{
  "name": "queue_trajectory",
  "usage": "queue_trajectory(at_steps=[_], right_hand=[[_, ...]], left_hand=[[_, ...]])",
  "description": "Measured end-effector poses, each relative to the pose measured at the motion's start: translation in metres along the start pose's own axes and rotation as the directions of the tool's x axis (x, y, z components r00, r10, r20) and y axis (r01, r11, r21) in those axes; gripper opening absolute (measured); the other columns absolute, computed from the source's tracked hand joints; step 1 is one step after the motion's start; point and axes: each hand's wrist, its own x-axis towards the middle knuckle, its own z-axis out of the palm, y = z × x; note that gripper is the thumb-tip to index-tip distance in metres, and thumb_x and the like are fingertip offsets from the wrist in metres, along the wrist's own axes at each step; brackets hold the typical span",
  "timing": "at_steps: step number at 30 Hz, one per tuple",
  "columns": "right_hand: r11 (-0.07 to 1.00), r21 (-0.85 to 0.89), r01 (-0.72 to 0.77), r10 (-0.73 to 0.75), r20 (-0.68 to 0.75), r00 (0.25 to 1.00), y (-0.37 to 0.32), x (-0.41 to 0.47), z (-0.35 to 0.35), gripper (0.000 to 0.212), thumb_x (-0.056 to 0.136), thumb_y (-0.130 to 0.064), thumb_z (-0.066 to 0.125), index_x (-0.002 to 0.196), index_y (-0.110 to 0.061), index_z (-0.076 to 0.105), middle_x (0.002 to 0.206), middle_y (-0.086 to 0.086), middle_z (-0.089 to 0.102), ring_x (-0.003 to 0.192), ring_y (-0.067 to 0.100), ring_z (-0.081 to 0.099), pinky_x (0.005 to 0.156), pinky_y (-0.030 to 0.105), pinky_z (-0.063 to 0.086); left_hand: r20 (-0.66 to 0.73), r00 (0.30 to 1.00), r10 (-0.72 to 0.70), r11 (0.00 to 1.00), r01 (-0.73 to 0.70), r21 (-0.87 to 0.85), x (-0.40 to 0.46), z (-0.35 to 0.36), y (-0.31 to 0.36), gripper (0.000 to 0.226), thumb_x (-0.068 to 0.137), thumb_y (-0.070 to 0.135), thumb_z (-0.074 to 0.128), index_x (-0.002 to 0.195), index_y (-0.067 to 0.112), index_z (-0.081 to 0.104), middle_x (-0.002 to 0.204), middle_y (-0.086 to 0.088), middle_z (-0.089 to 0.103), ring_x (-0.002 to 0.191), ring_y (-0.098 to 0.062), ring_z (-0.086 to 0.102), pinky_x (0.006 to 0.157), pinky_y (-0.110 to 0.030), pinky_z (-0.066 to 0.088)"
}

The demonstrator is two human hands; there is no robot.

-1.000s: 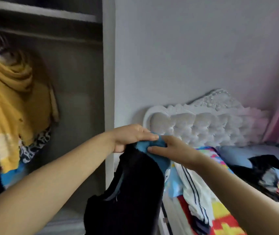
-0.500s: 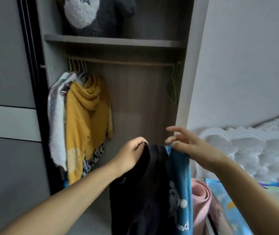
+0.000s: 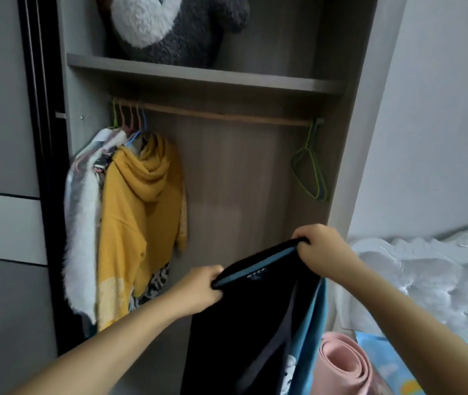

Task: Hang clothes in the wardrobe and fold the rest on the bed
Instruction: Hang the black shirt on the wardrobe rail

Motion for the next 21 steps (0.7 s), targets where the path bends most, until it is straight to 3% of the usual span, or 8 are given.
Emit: queue_trajectory(at_steps=[2,5,8,10,13,16,19,21], right_hand=[[0.996,-0.044,-0.082,0.081,-0.027,0.996,0.012,0.025,-0.001,0.026,0.079,-0.006,0.043,0.073,-0.024,0.061,0.080,0.001,0.061,0.079,0.023,0.054,0.069,0.031,0.047],[0.973,-0.180,-0.141,0.151,0.041,0.988,0.026,0.058,0.016,0.025,0.080,-0.009,0.041,0.077,-0.029,0.054,0.085,-0.001,0.056,0.083,0.024,0.053,0.072,0.032,0.048],[0.936,-0.302,-0.178,0.228,0.136,0.964,0.030,0.091,0.040,0.023,0.083,-0.014,0.041,0.087,-0.027,0.059,0.087,-0.002,0.055,0.083,0.024,0.056,0.070,0.031,0.047],[0.919,-0.344,-0.191,0.285,0.248,0.926,0.034,0.116,0.053,0.028,0.083,-0.015,0.040,0.095,-0.023,0.064,0.090,-0.002,0.059,0.085,0.022,0.060,0.070,0.031,0.049],[0.889,-0.422,-0.181,0.344,0.352,0.871,0.039,0.157,0.066,0.032,0.084,-0.016,0.040,0.106,-0.017,0.064,0.107,0.003,0.064,0.099,0.024,0.063,0.082,0.033,0.053],[0.857,-0.487,-0.168,0.396,0.416,0.819,0.036,0.186,0.080,0.035,0.085,-0.015,0.040,0.113,-0.008,0.061,0.117,0.009,0.063,0.108,0.028,0.061,0.083,0.031,0.050],[0.876,-0.421,-0.236,0.439,0.490,0.753,0.040,0.206,0.083,0.028,0.092,-0.016,0.038,0.097,-0.002,0.061,0.104,0.016,0.067,0.081,0.027,0.068,0.063,0.029,0.051],[0.879,-0.279,-0.386,0.474,0.428,0.770,0.047,0.220,0.071,0.027,0.096,-0.016,0.037,0.083,-0.005,0.058,0.087,0.014,0.069,0.059,0.019,0.063,0.046,0.022,0.047]], left_hand=[[-0.098,0.980,-0.173,0.958,0.190,0.216,0.026,-0.018,-0.037,0.014,0.087,0.015,0.050,0.075,0.023,0.051,0.077,0.003,0.060,0.078,-0.021,0.063,0.060,-0.028,0.041],[-0.094,0.935,-0.342,0.846,0.350,0.403,0.068,-0.057,-0.067,0.011,0.086,0.012,0.047,0.079,0.020,0.047,0.087,0.001,0.054,0.078,-0.016,0.057,0.058,-0.026,0.042],[0.056,0.912,-0.405,0.905,0.392,0.168,0.114,-0.092,-0.072,0.011,0.088,0.007,0.049,0.082,0.016,0.053,0.084,-0.005,0.055,0.069,-0.016,0.058,0.045,-0.023,0.047],[0.059,0.918,-0.393,0.915,0.397,-0.072,0.138,-0.103,-0.070,0.018,0.090,0.000,0.046,0.084,0.011,0.059,0.079,-0.007,0.058,0.067,-0.017,0.060,0.044,-0.025,0.050],[-0.003,0.925,-0.380,0.813,0.332,-0.478,0.169,-0.105,-0.068,0.029,0.090,-0.009,0.041,0.082,0.005,0.065,0.077,-0.011,0.062,0.072,-0.020,0.061,0.048,-0.026,0.050],[-0.027,0.914,-0.405,0.717,0.299,-0.630,0.199,-0.102,-0.068,0.021,0.093,0.000,0.047,0.090,0.011,0.065,0.084,-0.010,0.066,0.076,-0.022,0.062,0.056,-0.026,0.048],[-0.005,0.922,-0.387,0.672,0.278,-0.687,0.229,-0.102,-0.057,0.012,0.096,0.017,0.052,0.088,0.014,0.061,0.084,-0.012,0.065,0.076,-0.027,0.063,0.063,-0.029,0.049],[0.035,0.943,-0.330,0.661,0.257,-0.705,0.247,-0.101,-0.047,0.019,0.096,0.015,0.051,0.081,0.010,0.062,0.075,-0.012,0.063,0.066,-0.027,0.061,0.057,-0.026,0.046]])
